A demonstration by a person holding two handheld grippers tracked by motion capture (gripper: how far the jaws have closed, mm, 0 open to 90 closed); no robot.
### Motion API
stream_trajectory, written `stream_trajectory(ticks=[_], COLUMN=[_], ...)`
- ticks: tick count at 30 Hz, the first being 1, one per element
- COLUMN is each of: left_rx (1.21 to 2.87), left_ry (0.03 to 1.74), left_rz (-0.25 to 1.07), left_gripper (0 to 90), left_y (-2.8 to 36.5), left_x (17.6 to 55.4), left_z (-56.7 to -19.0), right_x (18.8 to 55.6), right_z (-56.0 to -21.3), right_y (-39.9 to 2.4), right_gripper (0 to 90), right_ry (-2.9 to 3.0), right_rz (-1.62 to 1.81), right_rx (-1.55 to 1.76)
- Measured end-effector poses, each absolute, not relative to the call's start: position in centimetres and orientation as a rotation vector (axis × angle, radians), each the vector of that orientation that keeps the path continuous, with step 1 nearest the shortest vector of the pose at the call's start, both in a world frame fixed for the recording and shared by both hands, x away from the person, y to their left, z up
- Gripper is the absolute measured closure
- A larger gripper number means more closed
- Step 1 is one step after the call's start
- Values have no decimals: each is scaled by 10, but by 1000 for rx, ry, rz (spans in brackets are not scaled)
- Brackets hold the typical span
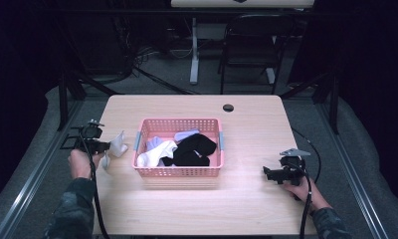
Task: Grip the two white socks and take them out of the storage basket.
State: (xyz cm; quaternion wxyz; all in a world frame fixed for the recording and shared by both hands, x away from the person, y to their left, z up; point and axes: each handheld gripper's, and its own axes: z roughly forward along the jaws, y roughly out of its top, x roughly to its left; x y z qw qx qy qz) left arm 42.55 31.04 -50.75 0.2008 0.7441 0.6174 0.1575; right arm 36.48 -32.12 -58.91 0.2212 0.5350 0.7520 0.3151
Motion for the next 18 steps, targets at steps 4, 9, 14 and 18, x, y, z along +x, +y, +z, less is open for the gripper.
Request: stream_trajectory(ticks=[4, 9, 14, 18], left_rx=[2047, 2056, 2078, 2109], left_ry=[1727, 1663, 1507, 1433], left_rz=[475, 504, 575, 583], left_gripper=[582, 354, 251, 157], left_y=[311, 304, 276, 259], left_x=[421, 416, 410, 409], left_z=[-502, -487, -453, -442], right_x=[365, 365, 365, 365], right_z=[-589, -589, -589, -589], right_y=[-321, -321, -321, -321], right_gripper=[0, 0, 0, 0], right_ry=[2079, 2079, 2078, 2078], right_rz=[874, 875, 871, 871], right_rx=[1479, 1479, 1479, 1479])
